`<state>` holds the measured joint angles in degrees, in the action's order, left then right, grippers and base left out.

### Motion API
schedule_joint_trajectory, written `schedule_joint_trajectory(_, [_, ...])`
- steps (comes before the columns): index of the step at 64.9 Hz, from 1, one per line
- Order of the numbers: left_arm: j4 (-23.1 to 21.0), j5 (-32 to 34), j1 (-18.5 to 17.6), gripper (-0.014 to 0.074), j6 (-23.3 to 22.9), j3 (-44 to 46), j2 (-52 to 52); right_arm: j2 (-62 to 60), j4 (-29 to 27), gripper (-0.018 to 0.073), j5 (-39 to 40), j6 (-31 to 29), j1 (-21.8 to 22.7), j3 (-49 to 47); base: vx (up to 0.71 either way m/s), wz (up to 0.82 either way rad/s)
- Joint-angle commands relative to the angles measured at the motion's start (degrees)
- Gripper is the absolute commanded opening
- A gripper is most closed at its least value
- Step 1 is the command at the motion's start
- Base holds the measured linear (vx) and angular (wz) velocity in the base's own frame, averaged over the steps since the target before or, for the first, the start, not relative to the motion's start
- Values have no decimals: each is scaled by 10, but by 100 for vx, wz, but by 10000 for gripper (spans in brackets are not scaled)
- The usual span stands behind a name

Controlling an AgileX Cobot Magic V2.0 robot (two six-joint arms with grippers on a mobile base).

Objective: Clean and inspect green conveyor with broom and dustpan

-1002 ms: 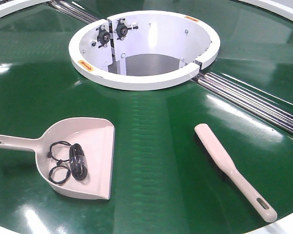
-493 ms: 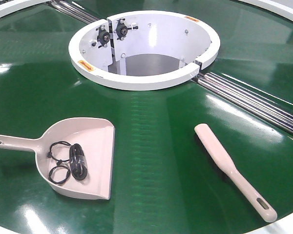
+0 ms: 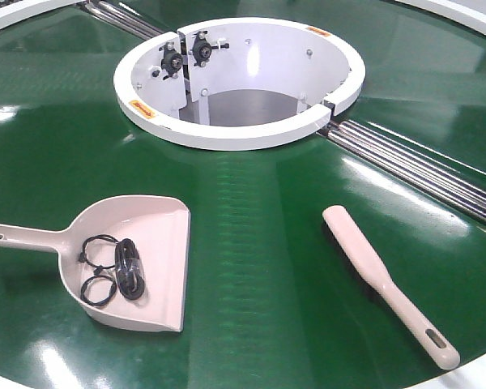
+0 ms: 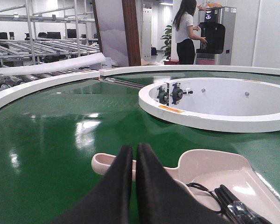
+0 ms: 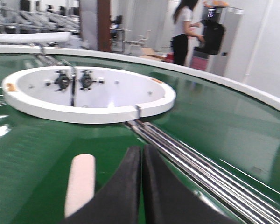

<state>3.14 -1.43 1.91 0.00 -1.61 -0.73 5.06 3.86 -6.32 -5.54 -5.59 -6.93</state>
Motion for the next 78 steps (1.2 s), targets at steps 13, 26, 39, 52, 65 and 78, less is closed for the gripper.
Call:
schedule_joint_trajectory(13, [-4, 43, 2, -6, -8, -6, -8, -64, 1, -8, 63, 25, 14, 86, 0, 0])
schedule_joint_trajectory(26, [-4, 43, 2, -6, -8, -6, -8, -64, 2, -8, 73, 25, 14, 87, 0, 0])
schedule_joint_trajectory(39, [-4, 43, 2, -6, -8, -6, -8, -64, 2, -8, 72, 25, 14, 87, 0, 0])
schedule_joint_trajectory(52, [-4, 43, 2, -6, -8, -6, -8, -64, 2, -8, 72, 25, 14, 87, 0, 0])
schedule_joint_trajectory(65, [-4, 43, 2, -6, -8, -6, -8, -64, 2, -8, 72, 25, 14, 87, 0, 0])
schedule_joint_trajectory(78, [-4, 43, 2, -6, -8, -6, -8, -64, 2, -8, 72, 25, 14, 87, 0, 0])
